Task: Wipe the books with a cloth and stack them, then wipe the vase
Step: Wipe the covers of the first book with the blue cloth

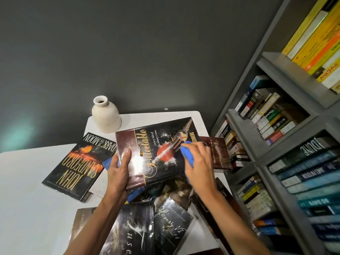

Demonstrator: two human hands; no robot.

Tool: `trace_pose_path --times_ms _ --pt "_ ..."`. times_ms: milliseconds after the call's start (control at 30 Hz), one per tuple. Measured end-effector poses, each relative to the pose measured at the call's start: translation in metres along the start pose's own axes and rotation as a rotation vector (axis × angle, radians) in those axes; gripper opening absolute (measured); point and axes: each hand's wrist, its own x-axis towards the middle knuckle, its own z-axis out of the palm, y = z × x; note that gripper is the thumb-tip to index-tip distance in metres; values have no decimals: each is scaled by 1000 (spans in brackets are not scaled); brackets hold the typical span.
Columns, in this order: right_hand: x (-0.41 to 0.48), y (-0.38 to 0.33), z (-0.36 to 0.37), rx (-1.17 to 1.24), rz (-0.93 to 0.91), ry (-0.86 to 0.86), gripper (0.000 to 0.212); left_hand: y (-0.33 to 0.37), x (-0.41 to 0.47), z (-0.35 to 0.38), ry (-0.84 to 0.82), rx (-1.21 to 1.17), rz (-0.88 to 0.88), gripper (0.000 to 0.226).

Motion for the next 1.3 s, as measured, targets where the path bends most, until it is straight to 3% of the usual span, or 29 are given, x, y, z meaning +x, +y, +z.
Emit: trace_pose_path --times_ms 133,333,500,633,800,967,1200,1300 --pt "27 13 -10 -40 65 46 39 -10 -4 -2 -3 12 -39 41" --pt "11 -10 6 16 -126 -87 42 -2 -6 7 -33 12 -38 41" --pt "24 22 -17 -21 47 34 38 -6 -8 -1 -20 29 -76 49" --pt "54 3 -6 -32 5 30 39 -11 -8 3 -43 45 -113 55" --pt "29 -9 1 -5 -166 -149 46 -10 -8 3 -55 65 -96 36" --pt "46 27 -21 -50 28 36 40 -14 -11 -5 -49 88 -100 40" --pt "36 -14 5 1 -192 -135 46 -14 -7 1 -80 91 -72 34" --pt "34 14 -14 -1 -128 -87 45 -12 -7 -1 -74 83 -60 35"
